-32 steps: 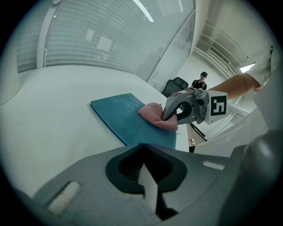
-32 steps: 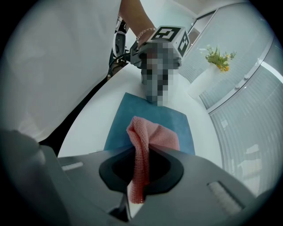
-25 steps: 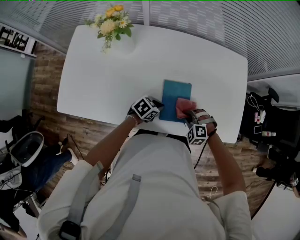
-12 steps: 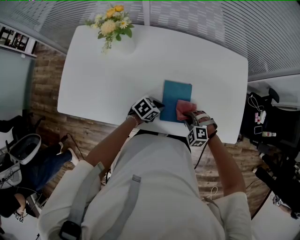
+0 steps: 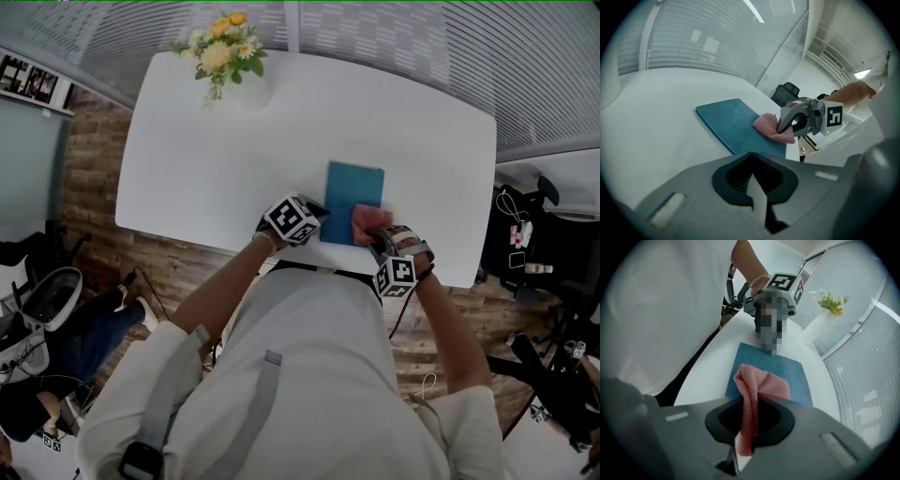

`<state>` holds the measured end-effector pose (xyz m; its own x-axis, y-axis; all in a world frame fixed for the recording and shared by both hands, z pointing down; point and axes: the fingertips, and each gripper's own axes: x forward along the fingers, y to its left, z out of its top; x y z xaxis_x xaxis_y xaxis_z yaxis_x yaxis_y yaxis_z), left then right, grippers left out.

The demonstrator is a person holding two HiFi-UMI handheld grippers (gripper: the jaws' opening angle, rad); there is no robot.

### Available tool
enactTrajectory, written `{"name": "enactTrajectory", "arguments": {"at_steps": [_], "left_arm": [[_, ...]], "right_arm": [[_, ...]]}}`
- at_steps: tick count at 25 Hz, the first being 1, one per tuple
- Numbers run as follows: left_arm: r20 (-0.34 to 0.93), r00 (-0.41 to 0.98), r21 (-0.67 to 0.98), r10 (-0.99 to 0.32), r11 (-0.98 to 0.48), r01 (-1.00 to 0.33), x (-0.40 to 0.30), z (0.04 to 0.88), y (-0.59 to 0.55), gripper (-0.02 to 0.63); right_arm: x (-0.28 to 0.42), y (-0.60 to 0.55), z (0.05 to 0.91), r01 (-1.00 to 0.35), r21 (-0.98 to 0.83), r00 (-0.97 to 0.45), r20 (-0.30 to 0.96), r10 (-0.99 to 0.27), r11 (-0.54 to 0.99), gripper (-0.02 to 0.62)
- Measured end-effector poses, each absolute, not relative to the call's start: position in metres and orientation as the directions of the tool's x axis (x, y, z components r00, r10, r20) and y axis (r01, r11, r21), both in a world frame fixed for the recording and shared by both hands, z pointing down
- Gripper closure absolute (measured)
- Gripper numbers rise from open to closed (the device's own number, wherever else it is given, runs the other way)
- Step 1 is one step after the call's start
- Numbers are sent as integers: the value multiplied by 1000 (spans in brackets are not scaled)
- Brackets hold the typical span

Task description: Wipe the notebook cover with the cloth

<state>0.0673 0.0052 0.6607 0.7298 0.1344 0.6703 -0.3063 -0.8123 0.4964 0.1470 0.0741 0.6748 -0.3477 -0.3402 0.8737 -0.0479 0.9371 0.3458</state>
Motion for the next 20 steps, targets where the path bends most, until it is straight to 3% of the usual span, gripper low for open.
{"name": "enactTrajectory", "arguments": {"at_steps": [20], "left_arm": [[669, 731, 499, 136, -811, -305, 67, 660, 5, 607]], "right_arm": [[144, 89, 674, -55, 338, -359, 871, -334, 940, 589]]}}
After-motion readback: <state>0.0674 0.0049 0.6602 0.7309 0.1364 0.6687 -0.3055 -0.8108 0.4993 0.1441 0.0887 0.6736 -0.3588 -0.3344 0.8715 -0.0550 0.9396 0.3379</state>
